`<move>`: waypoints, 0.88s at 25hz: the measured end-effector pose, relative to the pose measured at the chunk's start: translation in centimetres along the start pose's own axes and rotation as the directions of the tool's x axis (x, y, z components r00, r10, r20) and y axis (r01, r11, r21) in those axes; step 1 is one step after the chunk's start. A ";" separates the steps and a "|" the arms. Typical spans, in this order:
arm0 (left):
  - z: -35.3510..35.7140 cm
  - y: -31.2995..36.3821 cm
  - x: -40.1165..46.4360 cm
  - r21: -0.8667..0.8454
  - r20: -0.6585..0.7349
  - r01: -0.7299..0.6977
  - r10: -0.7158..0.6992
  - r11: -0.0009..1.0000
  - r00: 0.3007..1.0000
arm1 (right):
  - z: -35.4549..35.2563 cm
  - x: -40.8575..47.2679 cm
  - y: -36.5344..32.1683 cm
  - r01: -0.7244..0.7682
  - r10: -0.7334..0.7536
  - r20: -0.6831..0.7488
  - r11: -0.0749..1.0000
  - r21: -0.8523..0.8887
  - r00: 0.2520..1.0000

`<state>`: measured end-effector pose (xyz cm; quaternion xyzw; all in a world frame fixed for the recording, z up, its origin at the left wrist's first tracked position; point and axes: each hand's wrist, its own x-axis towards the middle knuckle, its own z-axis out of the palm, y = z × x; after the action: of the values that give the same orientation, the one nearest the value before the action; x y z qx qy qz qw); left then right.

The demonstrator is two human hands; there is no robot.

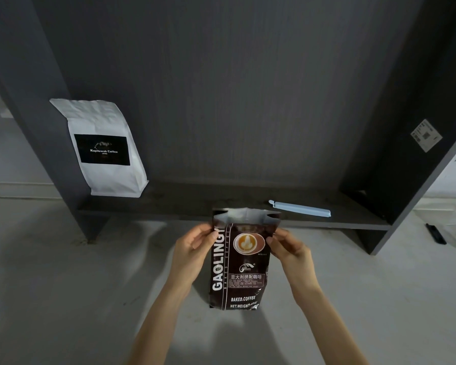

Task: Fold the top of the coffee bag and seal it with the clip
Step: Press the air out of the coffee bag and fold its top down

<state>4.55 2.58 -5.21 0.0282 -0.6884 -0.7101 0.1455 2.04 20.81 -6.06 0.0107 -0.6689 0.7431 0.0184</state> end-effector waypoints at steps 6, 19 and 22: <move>-0.3 -0.3 -0.2 0.034 0.022 0.000 -0.001 0.999 1.000 | -0.2 -0.4 -0.6 0.056 -0.056 0.026 0.998 -0.016 0.998; -0.2 -1.4 -0.8 0.025 0.106 0.000 -0.002 1.000 0.994 | -0.1 -0.4 -0.3 0.039 -0.034 0.058 0.995 -0.087 0.998; -0.4 -2.1 -0.8 0.039 0.114 0.054 -0.058 0.998 0.992 | -0.2 -0.1 0.2 0.023 -0.013 0.097 0.993 -0.112 0.995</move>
<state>5.07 2.46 -7.42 0.0091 -0.7071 -0.7019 0.0850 2.15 21.01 -6.27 0.0512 -0.7098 0.7025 -0.0063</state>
